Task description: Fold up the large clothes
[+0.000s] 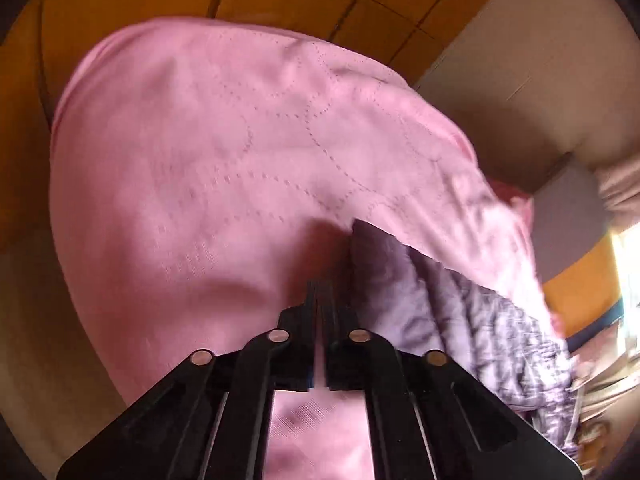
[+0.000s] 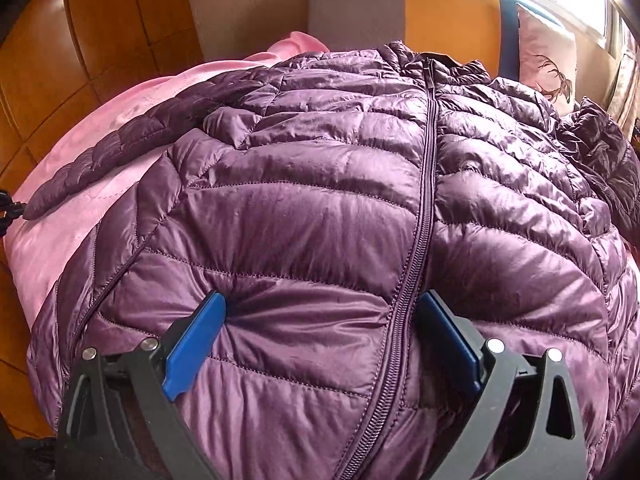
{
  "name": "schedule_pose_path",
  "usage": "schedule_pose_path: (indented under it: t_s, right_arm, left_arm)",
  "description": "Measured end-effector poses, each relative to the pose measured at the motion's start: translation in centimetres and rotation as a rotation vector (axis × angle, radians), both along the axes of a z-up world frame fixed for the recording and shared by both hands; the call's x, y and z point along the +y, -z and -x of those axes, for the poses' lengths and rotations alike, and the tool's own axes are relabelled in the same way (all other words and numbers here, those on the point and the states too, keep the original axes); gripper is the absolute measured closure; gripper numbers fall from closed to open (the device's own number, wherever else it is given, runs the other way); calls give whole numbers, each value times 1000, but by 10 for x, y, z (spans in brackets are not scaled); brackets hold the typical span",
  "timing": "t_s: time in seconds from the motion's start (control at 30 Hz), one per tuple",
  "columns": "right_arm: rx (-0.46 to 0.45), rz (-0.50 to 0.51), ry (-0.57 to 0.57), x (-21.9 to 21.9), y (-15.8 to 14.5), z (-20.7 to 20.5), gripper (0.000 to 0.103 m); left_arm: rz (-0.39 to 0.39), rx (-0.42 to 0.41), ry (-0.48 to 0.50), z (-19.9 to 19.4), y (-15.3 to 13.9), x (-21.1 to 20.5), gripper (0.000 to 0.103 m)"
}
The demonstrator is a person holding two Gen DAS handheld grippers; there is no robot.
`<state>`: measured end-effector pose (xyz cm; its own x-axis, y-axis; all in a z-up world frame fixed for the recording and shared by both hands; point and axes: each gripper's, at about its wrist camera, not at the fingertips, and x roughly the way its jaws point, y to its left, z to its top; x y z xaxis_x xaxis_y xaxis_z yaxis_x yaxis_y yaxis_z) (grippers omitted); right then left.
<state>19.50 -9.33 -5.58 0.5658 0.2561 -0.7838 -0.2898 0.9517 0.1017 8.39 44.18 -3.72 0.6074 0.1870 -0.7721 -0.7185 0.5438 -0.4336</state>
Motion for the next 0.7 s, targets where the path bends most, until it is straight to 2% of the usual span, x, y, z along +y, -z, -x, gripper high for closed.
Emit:
schedule_pose_path:
  t_s: [0.07,0.1,0.17,0.27,0.37,0.43,0.53,0.7]
  right_arm:
    - [-3,-2,-1,0,0,1,5]
    - [-6,-3,0,0,0,2,5]
    - [-13,-5,5,1,0,3,5]
    - [-16,-11,9,0,-2,6,5]
    - [-11,-30,27,-11,-12,10,8]
    - [-56,-30,98,-31,-25,17,11]
    - [-136,-34,268,-87,-46,31,12]
    - [-238,67,670,-210,-68,62,11]
  left_arm:
    - [-57,4,15,2,-10,-17,79]
    - [-88,4,30,1,-15,-27,74]
    - [-157,-10,75,-9,-26,-54,51]
    - [-225,-51,199,-26,-40,-108,31]
    - [-269,-74,392,-51,-44,-183,31]
    - [-280,-91,509,-64,-42,-234,31]
    - [-304,-93,697,-79,-36,-311,31]
    - [-340,-84,931,-91,-20,-409,30]
